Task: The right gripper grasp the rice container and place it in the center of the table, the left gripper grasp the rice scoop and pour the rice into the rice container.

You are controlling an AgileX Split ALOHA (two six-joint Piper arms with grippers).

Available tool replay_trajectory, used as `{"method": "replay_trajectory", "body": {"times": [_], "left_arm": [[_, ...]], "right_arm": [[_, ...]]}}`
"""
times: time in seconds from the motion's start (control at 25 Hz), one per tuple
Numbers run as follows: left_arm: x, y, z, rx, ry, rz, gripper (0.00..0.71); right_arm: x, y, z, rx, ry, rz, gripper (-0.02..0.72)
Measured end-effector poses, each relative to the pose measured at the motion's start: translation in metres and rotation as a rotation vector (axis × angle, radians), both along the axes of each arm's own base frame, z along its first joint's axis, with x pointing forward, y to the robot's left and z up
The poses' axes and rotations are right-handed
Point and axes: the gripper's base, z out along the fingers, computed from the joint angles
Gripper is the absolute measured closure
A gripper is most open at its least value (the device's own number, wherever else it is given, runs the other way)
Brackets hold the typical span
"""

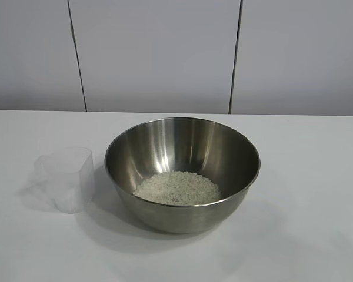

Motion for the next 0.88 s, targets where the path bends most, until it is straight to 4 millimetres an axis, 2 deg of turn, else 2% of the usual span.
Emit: {"method": "replay_trajectory", "body": {"times": [0.12, 0.32, 0.56, 0.88], "left_arm": [[0.000, 0.000, -0.023, -0.004, 0.022, 0.003, 0.077], [0.008, -0.005, -0.045, -0.013, 0.098, -0.040, 0.077], [0.008, -0.007, -0.046, 0.084, 0.098, -0.112, 0.077], [0.007, -0.006, -0.046, 0.096, 0.090, -0.118, 0.077]], "right_arm": [[0.000, 0.000, 0.000, 0.000, 0.000, 0.000, 0.136], [0.000, 0.000, 0.000, 0.000, 0.000, 0.000, 0.136], [0.000, 0.000, 0.000, 0.000, 0.000, 0.000, 0.136], [0.000, 0.000, 0.000, 0.000, 0.000, 0.000, 0.136]]}}
